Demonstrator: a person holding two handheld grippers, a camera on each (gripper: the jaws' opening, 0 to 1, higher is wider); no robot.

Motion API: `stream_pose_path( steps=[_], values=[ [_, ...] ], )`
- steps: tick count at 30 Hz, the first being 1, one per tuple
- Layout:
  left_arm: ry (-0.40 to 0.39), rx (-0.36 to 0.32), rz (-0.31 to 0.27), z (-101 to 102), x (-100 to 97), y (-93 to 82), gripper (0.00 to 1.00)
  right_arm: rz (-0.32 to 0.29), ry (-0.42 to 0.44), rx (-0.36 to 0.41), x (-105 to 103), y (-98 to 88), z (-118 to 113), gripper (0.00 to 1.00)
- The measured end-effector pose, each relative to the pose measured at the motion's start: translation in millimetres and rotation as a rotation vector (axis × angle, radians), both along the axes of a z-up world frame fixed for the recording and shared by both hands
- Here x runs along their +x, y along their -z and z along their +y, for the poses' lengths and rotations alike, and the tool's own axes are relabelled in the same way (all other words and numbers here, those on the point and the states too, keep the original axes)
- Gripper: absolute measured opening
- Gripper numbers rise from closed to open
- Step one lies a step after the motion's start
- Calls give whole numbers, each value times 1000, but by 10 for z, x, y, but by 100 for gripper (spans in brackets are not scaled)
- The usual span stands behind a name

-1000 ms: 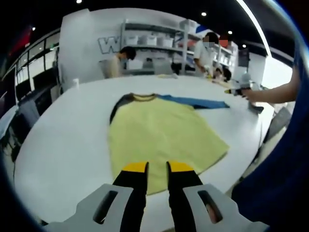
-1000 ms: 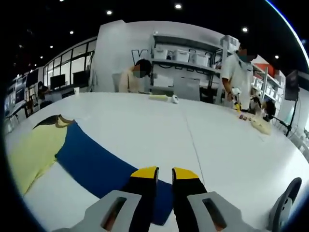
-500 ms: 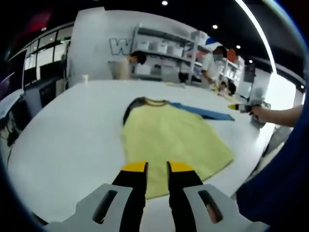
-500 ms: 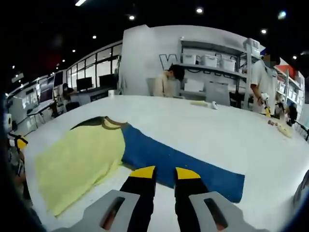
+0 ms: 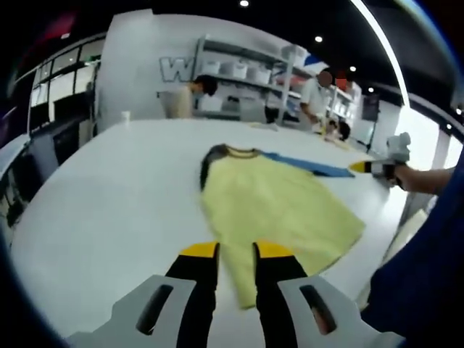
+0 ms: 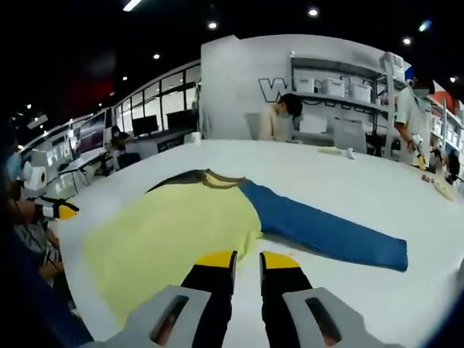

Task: Fold the garment on the visible template until the final outline fits inside the template.

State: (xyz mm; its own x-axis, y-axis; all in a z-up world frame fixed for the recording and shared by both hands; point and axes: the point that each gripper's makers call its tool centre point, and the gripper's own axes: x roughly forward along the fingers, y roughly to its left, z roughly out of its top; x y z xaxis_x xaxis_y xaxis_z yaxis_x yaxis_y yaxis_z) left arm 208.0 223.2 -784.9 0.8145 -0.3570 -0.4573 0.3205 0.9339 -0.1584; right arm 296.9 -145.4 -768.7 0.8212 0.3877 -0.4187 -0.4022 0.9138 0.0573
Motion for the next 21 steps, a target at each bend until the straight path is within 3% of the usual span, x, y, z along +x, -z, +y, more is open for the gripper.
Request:
stream_pose_path(
  steps=[8, 16, 21],
  values=[
    [54, 17, 24, 139, 113, 164, 17, 54, -45, 24, -477, 182, 441, 9],
    [82, -7, 15, 202, 169, 177, 18, 135, -111, -49, -860, 500, 811, 7],
    [100, -10, 12, 265, 162, 231, 18, 134, -92, -82, -974, 549, 858, 18]
  ],
)
